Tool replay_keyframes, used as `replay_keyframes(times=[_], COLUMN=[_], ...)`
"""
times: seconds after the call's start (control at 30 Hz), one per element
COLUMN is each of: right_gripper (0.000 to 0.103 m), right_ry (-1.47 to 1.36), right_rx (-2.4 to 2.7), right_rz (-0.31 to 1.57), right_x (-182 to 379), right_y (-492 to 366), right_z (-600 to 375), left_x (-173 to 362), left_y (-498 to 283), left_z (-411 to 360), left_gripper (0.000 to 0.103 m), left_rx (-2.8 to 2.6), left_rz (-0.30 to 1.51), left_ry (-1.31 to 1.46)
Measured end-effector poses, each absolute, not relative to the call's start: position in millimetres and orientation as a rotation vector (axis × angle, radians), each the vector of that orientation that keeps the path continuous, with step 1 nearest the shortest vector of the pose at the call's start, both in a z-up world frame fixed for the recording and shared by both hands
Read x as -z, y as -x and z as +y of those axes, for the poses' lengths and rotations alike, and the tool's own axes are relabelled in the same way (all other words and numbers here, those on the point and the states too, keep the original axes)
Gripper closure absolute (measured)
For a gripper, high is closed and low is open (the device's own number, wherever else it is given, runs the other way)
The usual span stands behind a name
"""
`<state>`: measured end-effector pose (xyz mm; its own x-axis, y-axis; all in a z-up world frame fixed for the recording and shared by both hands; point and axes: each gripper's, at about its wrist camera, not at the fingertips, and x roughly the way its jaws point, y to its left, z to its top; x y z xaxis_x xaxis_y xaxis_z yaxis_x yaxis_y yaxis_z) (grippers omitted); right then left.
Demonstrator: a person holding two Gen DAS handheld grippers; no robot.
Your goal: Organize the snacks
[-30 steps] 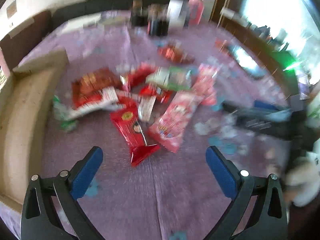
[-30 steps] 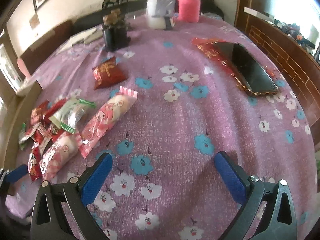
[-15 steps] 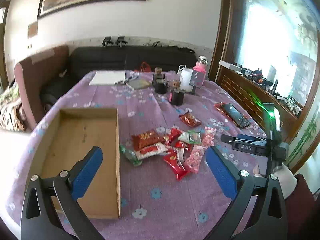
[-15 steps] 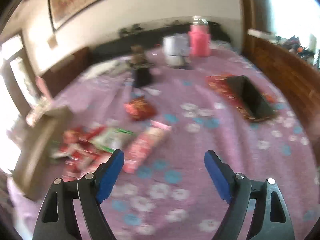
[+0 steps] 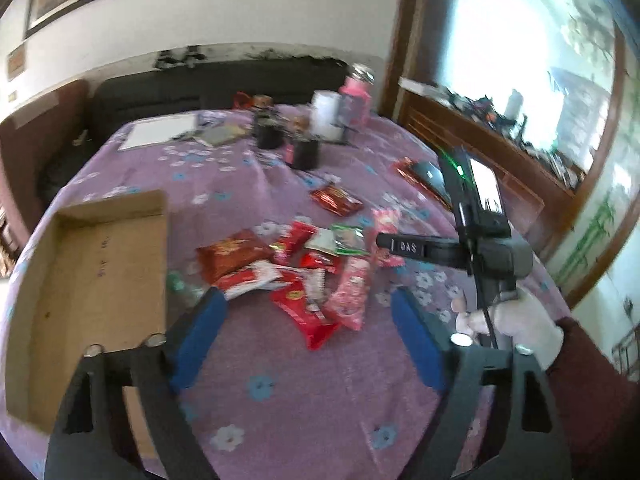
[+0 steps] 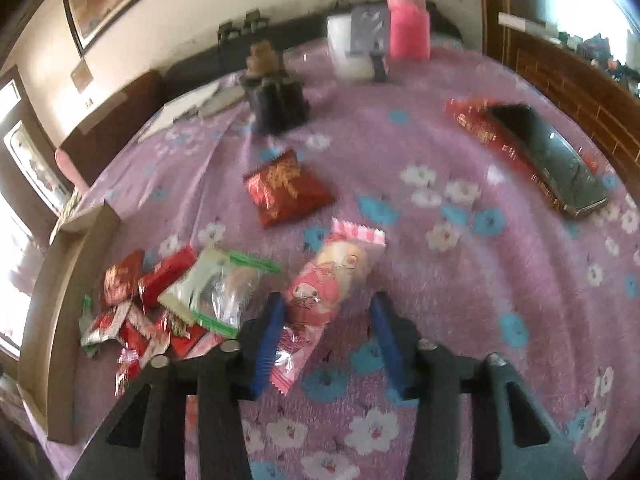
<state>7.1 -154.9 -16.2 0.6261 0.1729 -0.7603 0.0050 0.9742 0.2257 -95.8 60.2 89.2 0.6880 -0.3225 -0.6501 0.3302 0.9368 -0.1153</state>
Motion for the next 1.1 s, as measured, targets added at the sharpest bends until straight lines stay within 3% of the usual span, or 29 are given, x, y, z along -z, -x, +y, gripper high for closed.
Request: replay_keyframes(times=[0.23,0.3,0.33,0.6,0.63,0.67,0.7,1.1], right_gripper=[0.08,0.08,0.08,0.08,0.08,0.08,0.08,0.085], right_ry=[-0.264,-0.269,-0.269,-0.252,-0.249,-0.246,-0.245,-0.269], right_rx=[-0.053,-0.055,-0.057,-0.074,-0.072,-0.071,-0.07,-0.117], right_rz=[0.903,0.907,0.908,0.89,0.886,0.882,0.88,0.78], right_x=[16,15,15,16,17,17,17,-14], right_y=[12,19,21,31,32,33,33,81], right_z=[-200,-209,-213,-218,-217,-217,-217,-212], left_x=[-63,-55,-51,-22,-19,-17,-16,-67], left_y=[73,64,59,39,37,38,37,79], left_z=[5,-7,-13,-37,-39,-39,-38,5], left_gripper=[0.024,0.044,0.047,0.051,0.057,0.079,0.083,0.085], left_rx=[0.462,0.488,0.503,0.467,0.463,0.446,0.439,0.501], left_rz=[0.802,0.827,0.846,0.896,0.902,0.907,0.914,0.826], left_ry=[-0.121,-0.154,-0.165,-0.269,-0.278,-0.291,-0.294,-0.075])
